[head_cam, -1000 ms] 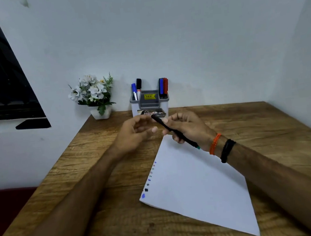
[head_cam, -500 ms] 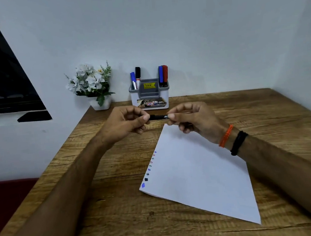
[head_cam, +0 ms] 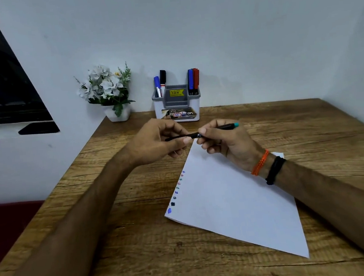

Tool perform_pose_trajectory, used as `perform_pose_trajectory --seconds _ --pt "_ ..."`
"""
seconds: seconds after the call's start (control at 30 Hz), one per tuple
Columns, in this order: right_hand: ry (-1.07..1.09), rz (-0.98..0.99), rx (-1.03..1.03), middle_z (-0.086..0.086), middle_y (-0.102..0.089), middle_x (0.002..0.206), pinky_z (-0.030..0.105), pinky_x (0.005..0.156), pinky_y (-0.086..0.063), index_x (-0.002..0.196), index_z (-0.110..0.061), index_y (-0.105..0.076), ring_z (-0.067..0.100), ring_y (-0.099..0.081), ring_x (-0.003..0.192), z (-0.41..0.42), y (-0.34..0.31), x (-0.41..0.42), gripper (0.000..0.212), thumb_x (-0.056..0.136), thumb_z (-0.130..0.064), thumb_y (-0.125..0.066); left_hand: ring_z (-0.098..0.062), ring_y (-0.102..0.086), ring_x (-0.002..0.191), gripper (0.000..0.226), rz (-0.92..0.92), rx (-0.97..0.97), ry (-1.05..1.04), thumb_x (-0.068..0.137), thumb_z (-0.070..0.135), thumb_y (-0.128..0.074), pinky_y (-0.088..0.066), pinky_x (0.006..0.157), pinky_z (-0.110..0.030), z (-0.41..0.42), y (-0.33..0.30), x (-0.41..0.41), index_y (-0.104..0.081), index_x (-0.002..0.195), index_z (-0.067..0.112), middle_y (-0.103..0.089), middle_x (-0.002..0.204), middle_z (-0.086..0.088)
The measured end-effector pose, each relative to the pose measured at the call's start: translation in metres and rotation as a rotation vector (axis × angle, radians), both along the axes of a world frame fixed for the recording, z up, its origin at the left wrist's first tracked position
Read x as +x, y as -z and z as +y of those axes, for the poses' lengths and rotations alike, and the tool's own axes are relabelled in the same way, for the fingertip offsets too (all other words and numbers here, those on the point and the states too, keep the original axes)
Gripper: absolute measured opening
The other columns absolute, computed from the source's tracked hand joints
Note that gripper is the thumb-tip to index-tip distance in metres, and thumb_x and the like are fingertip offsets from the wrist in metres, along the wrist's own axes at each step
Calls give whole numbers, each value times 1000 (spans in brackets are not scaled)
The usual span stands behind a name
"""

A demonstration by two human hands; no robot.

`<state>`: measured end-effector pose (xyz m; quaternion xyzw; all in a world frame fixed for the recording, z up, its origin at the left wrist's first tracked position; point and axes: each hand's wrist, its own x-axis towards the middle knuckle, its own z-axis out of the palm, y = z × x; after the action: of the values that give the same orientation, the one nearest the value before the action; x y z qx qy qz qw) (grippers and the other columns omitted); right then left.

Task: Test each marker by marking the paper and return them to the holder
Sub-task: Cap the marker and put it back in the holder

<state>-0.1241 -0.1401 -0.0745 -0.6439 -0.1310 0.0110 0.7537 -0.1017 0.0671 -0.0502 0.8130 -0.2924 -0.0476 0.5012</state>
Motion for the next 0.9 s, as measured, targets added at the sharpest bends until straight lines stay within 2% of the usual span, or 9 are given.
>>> perform_pose_trajectory --seconds 0.13,0.27,0.4,0.53,0.67,0.8,0.83,0.9 --pt "-32 -68 -63 12 -71 74 22 51 -49 84 -3 -67 15 -63 56 4 5 -5 20 74 -19 -74 -14 -71 67 15 -145 174 21 87 24 -68 -59 65 -33 -9 2 -6 -69 94 11 -72 77 -1" --pt "-8 -106 -109 5 -63 65 24 47 -45 81 -6 -64 15 -50 49 6 9 -4 10 84 -12 -71 -1 -60 57 14 -273 283 -2 93 26 -60 -46 57 -20 -14 6 -9 -67 88 15 -66 68 7" --pt "-63 -94 -35 4 -64 64 24 45 -44 74 -5 -57 12 -43 46 9 11 -4 17 82 -12 -69 -7 -48 54 21 -345 306 28 93 34 -52 -38 52 -26 -14 9 -8 -59 73 32 -58 63 5" --pt "-138 -64 48 5 -65 63 23 45 -43 65 -9 -59 10 -44 45 11 9 -4 18 80 -11 -68 -6 -44 51 28 -343 299 43 93 34 -48 -35 50 -24 -14 9 -8 -66 79 16 -53 58 8" --pt "-155 -40 100 14 -61 67 25 46 -43 67 -8 -62 11 -45 45 5 9 1 15 80 -11 -70 4 -48 54 27 -374 278 55 97 26 -54 -32 52 -8 -14 5 -8 -56 73 38 -54 58 23" --pt "-107 -81 46 10 -63 64 25 47 -43 69 -12 -67 12 -47 46 2 12 4 12 80 -12 -71 11 -53 61 7 -345 246 43 94 30 -59 -35 56 -4 -14 6 -10 -65 91 33 -56 64 26" --pt "-67 -106 14 8 -63 63 25 47 -43 72 -12 -68 13 -48 47 2 13 4 10 81 -11 -69 12 -55 63 7 -319 255 41 91 35 -62 -35 57 -4 -13 7 -10 -66 96 33 -59 68 28" --pt "-8 -122 -15 9 -64 62 24 45 -42 80 -9 -67 16 -51 46 2 13 2 5 82 -13 -64 9 -56 64 25 -262 304 3 83 46 -68 -37 59 -13 -9 7 -6 -66 103 32 -62 78 22"
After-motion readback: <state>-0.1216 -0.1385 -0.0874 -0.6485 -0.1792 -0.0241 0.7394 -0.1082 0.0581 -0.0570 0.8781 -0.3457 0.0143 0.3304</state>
